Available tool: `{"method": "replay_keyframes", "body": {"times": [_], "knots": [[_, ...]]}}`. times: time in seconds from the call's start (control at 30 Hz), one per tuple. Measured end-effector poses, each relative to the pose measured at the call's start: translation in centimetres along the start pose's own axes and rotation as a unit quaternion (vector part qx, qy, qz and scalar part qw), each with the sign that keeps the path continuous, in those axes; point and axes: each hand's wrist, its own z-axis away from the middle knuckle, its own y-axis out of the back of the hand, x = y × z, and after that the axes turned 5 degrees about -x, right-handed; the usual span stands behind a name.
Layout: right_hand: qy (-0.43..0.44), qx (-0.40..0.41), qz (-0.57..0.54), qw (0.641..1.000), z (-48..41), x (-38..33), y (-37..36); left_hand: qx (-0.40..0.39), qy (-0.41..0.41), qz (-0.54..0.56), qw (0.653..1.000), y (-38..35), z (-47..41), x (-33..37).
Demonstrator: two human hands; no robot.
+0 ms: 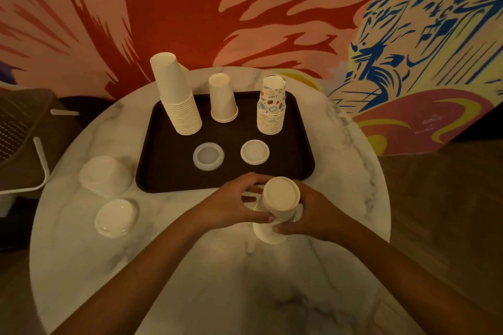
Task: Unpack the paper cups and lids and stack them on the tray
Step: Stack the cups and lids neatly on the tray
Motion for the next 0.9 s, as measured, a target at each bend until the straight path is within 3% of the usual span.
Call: {"method": "replay_keyframes", "body": {"times": [0.4,0.9], "knots": [[0.031,0.016,-0.001,0.999,-2.7,-3.1,-3.9,0.072,0.004,0.032,0.997,3.2,3.8,-1.8],[0.13,0.109,0.026,0.985,-5.4,-12.6,1.1,0.135,-0.124,-0.037,0.982,11.8,3.5,4.5]]}}
